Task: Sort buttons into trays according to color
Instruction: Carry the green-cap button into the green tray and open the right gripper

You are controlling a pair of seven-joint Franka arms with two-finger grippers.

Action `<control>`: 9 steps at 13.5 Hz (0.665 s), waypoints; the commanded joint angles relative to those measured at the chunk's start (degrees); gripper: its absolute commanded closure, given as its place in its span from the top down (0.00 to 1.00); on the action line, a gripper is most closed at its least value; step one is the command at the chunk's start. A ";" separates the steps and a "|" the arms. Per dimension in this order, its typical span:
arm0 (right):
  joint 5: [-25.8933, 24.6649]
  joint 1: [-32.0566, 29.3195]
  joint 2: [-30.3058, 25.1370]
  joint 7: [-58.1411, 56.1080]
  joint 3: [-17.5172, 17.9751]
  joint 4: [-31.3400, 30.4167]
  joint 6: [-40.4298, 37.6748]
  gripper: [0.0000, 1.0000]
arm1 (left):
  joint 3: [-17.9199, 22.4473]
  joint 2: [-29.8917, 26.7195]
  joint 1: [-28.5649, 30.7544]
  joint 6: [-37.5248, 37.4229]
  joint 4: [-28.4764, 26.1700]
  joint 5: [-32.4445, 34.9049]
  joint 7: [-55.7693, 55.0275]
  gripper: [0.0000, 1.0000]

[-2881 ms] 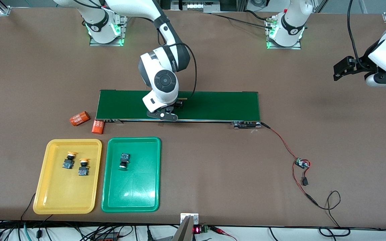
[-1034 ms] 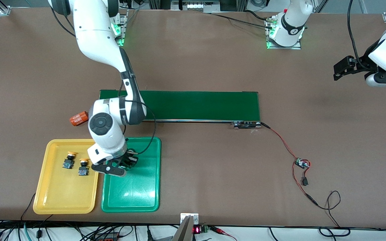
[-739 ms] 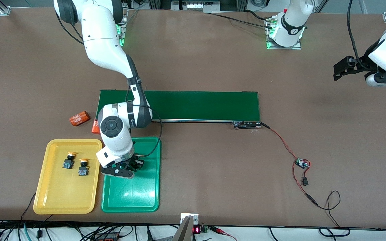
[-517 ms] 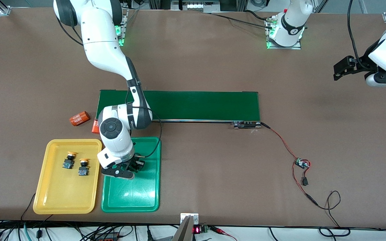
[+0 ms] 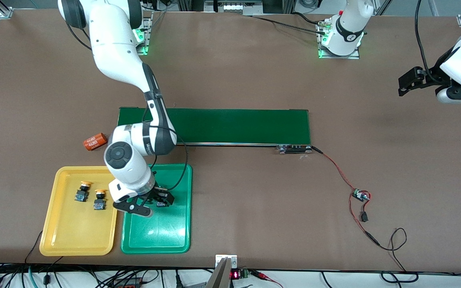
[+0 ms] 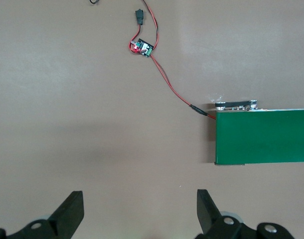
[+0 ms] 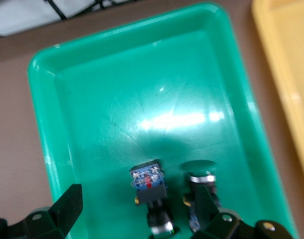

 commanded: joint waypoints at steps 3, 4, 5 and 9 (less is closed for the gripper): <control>-4.13 1.67 -7.59 -4.51 -2.84 -0.69 -7.45 1.00 | 0.10 -0.51 0.11 -1.59 0.63 -0.94 1.07 1.00; -5.53 1.67 -8.82 -4.87 -2.84 -0.69 -9.99 1.00 | 0.02 -0.51 0.11 -1.59 0.63 -0.94 1.07 1.00; -6.68 1.75 -10.23 -4.96 -2.92 -0.69 -13.06 1.00 | 0.10 -0.51 0.11 -1.59 0.63 -0.94 1.07 1.00; -8.71 0.71 -13.93 -11.00 -4.42 -0.69 -18.63 1.00 | 0.02 -0.51 0.11 -1.59 0.63 -0.94 1.07 1.00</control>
